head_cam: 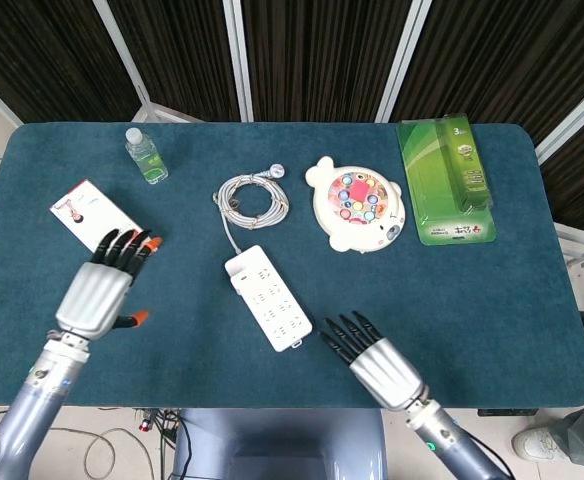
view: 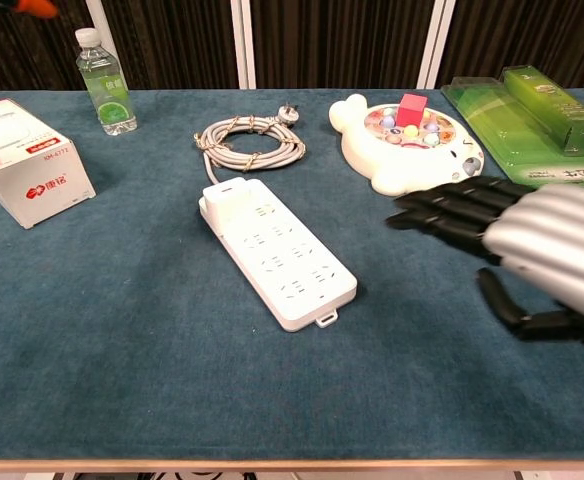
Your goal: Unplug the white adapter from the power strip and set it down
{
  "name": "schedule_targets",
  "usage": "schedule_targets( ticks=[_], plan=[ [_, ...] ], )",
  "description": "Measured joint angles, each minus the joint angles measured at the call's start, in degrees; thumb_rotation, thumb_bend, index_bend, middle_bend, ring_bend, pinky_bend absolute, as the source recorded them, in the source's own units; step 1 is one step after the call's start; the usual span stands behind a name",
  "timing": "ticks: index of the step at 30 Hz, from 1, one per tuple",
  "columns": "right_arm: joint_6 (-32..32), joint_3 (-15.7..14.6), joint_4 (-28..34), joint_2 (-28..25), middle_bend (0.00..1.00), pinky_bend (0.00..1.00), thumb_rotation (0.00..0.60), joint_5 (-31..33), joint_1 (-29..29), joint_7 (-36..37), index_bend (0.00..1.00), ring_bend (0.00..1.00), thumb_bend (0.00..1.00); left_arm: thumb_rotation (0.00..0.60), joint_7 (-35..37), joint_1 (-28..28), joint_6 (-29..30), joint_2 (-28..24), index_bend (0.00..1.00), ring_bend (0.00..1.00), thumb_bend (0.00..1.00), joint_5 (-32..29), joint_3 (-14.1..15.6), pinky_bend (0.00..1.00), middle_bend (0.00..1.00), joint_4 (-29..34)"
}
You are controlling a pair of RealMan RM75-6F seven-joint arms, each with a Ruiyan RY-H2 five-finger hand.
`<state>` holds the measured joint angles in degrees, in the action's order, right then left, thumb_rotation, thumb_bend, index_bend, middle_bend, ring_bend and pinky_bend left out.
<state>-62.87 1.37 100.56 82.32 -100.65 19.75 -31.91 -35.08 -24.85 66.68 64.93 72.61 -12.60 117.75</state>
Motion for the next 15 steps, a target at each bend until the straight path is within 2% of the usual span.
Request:
schedule_targets(
  ticks=[5,9,15],
  plan=[
    [3.3,1.2,0.2,3.1,0.07,0.16,0.6,2.9,1.7,-2.8,0.02,0.07,0.92,0.6,-4.1,-3.6,-2.0,1.7,0.0,0.0,0.0,-4.8,-1.6,0.0,0.0,1.4],
    [5.2,2.3,-0.6,5.6,0.11,0.23,0.6,5.3,3.1,-4.2,0.06,0.12,0.94,0.6,-6.6,-6.3,-3.0,3.4,0.0,0.0,0.0,-8.7,-2.6,0.0,0.0,1.6],
    [7.2,3.8,-2.8,9.6,0.12,0.24,0.6,8.8,5.0,-5.0,0.08,0.13,0.96,0.6,-10.1,-9.9,-3.5,5.9,0.01,0.0,0.0,-13.7,-3.0,0.0,0.0,1.1]
  ],
)
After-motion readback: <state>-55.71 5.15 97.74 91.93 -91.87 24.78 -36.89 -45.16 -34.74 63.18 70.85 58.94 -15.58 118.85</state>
